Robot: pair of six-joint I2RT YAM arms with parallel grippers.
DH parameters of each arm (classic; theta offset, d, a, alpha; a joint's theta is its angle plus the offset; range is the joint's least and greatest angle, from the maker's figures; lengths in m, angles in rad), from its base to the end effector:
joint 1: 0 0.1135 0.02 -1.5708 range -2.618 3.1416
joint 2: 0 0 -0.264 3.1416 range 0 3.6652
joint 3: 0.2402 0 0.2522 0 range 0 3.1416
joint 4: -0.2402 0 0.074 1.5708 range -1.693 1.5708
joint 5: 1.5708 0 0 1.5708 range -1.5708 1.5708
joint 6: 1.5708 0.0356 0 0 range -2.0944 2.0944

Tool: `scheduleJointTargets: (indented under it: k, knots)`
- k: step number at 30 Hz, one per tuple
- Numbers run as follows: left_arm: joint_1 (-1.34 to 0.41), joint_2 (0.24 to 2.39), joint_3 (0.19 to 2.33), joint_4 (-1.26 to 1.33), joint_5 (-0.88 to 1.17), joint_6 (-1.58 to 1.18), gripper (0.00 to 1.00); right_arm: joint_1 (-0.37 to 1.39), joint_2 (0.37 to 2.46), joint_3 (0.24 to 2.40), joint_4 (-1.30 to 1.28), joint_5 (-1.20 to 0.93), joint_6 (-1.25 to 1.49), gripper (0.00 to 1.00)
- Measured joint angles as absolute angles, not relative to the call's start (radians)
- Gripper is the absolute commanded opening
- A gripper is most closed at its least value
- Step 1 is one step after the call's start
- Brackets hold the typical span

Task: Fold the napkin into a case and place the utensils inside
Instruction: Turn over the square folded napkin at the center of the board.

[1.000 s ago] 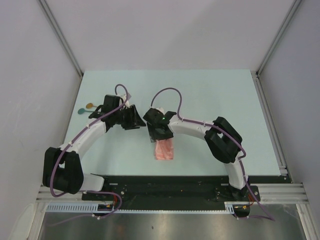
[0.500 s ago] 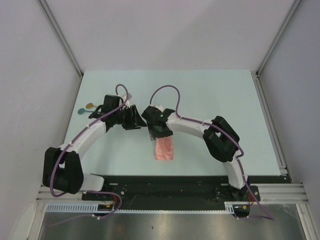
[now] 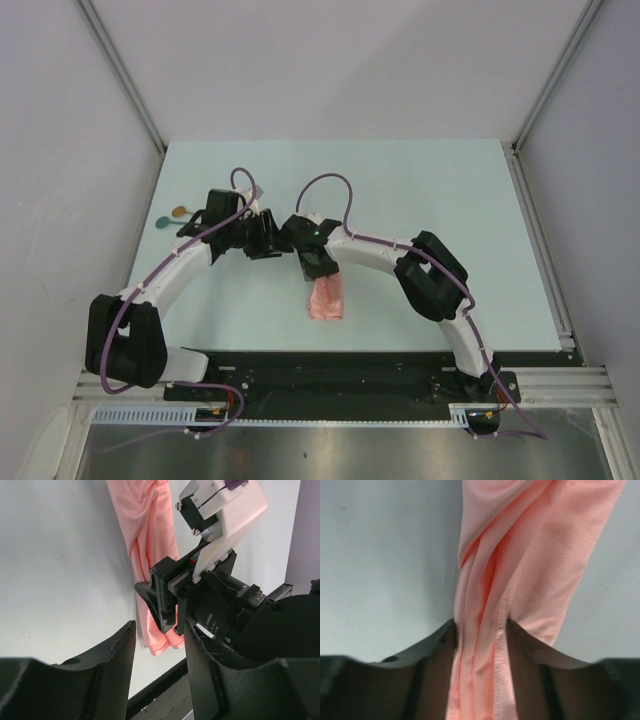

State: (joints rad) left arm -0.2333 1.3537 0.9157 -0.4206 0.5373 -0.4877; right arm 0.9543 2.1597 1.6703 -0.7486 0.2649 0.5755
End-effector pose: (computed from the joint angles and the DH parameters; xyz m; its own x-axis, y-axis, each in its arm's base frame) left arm 0.2670 -0.0822 0.2426 -0.8961 -0.2008 -0.3958 0.1179 0.7521 -0.6485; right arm 0.2657 0.3589 0.1684 -0.8601 -0.3052 -0.4087 -0.3217 0.9464 -0.0298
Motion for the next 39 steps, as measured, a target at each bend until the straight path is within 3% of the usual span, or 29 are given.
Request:
scheduleJointTargets:
  k: [11, 18, 25, 30, 39]
  knots:
    - [-0.229, 1.354, 0.908, -0.409, 0.539, -0.488, 0.48, 0.965, 2.186, 1.714, -0.754, 0.265, 0.571, 0.00]
    - [-0.228, 1.354, 0.908, -0.404, 0.539, -0.488, 0.48, 0.960, 2.144, 1.676, -0.691, 0.213, 0.559, 0.00]
    - [-0.208, 1.350, 0.898, -0.405, 0.538, -0.489, 0.48, 0.912, 1.906, 1.439, -0.452, 0.001, 0.561, 0.00]
    - [-0.182, 1.326, 0.895, -0.406, 0.530, -0.495, 0.47, 0.811, 1.801, 1.195, -0.076, -0.274, 0.667, 0.00]
    - [-0.176, 1.303, 0.895, -0.405, 0.522, -0.499, 0.47, 0.724, 1.921, 0.912, 0.534, -0.594, 0.900, 0.00]
